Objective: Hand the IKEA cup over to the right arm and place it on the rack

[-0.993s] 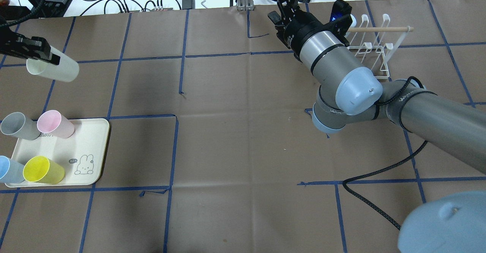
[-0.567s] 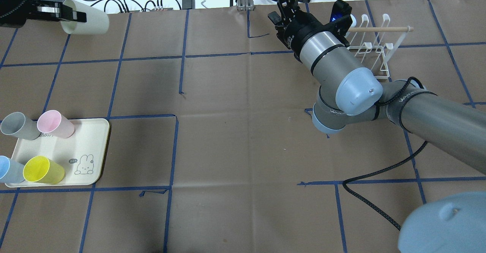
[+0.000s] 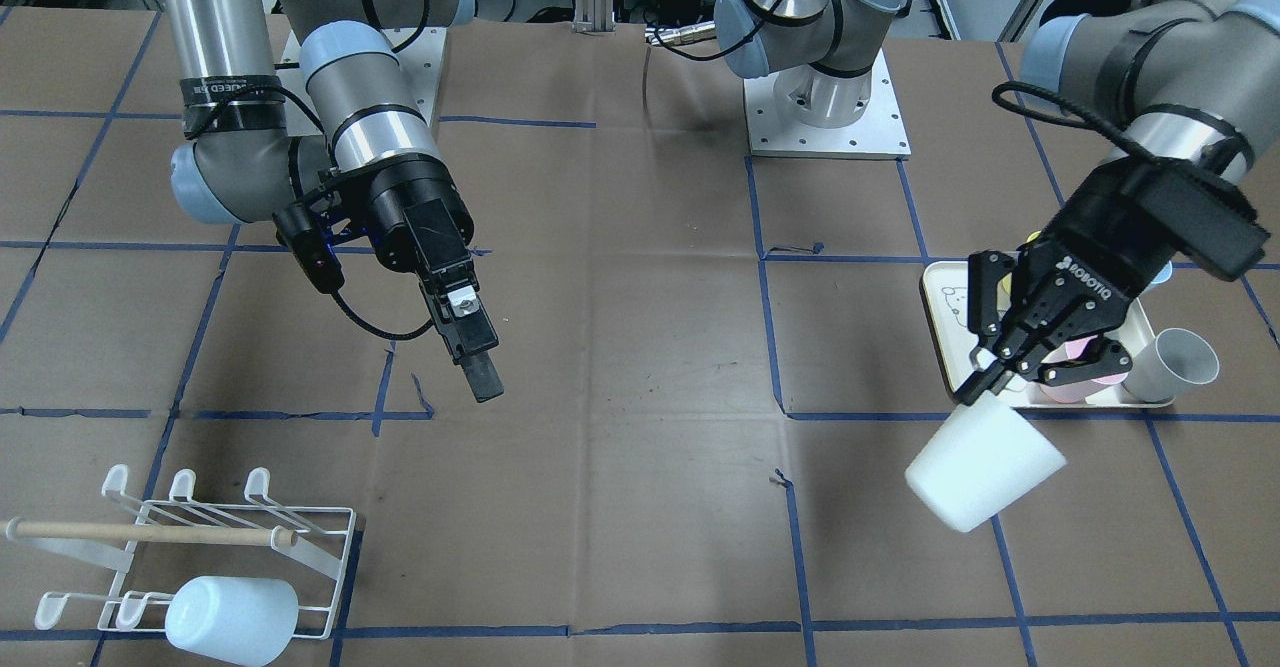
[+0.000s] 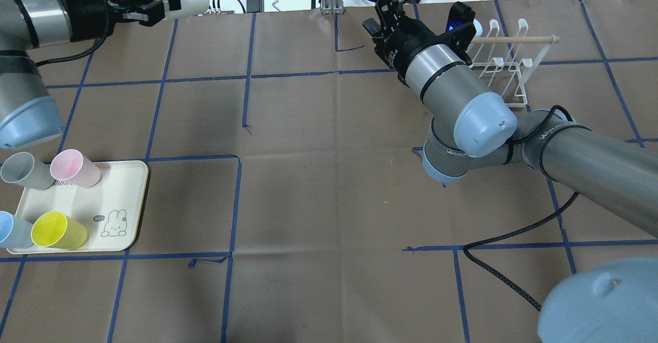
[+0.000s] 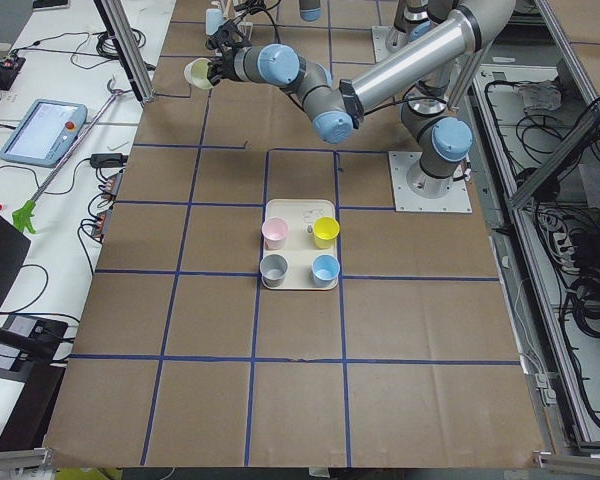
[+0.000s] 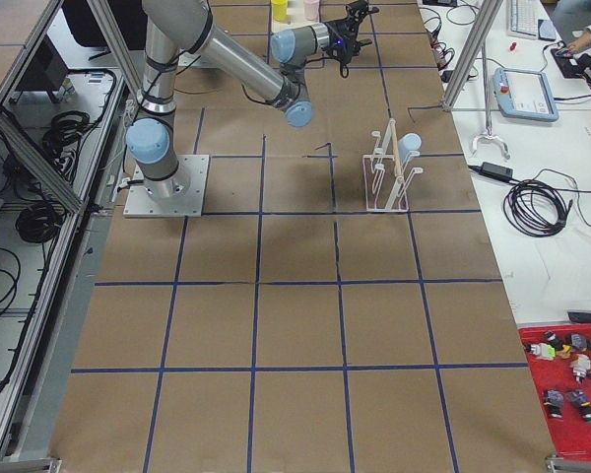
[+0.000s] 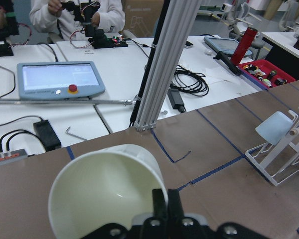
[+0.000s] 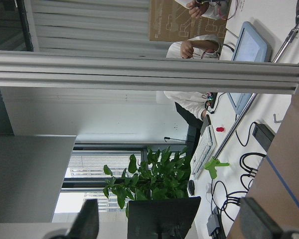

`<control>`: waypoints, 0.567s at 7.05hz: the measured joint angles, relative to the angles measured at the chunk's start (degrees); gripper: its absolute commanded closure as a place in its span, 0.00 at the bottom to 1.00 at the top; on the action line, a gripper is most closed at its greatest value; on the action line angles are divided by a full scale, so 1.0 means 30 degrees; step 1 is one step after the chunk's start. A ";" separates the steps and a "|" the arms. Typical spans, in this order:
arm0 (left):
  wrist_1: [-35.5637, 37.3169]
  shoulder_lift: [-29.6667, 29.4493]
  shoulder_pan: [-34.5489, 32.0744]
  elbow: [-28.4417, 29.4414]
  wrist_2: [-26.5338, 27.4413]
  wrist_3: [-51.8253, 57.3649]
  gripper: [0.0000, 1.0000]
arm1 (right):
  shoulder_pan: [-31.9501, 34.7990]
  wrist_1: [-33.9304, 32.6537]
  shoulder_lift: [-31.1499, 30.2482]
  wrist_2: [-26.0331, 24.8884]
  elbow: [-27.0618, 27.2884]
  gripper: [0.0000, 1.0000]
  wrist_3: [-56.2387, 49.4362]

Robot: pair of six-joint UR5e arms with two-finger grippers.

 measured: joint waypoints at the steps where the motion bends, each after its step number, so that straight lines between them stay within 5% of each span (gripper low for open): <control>1: 0.2335 -0.0930 -0.0533 -0.0270 -0.1023 -0.0096 1.00 | 0.0001 0.0013 0.0405 0.0008 -0.0011 0.00 -0.0004; 4: 0.8196 -0.1886 -0.1422 -0.2953 -0.3125 -0.0343 0.96 | 0.0023 0.0273 0.1058 -0.0037 0.0013 0.00 -0.0024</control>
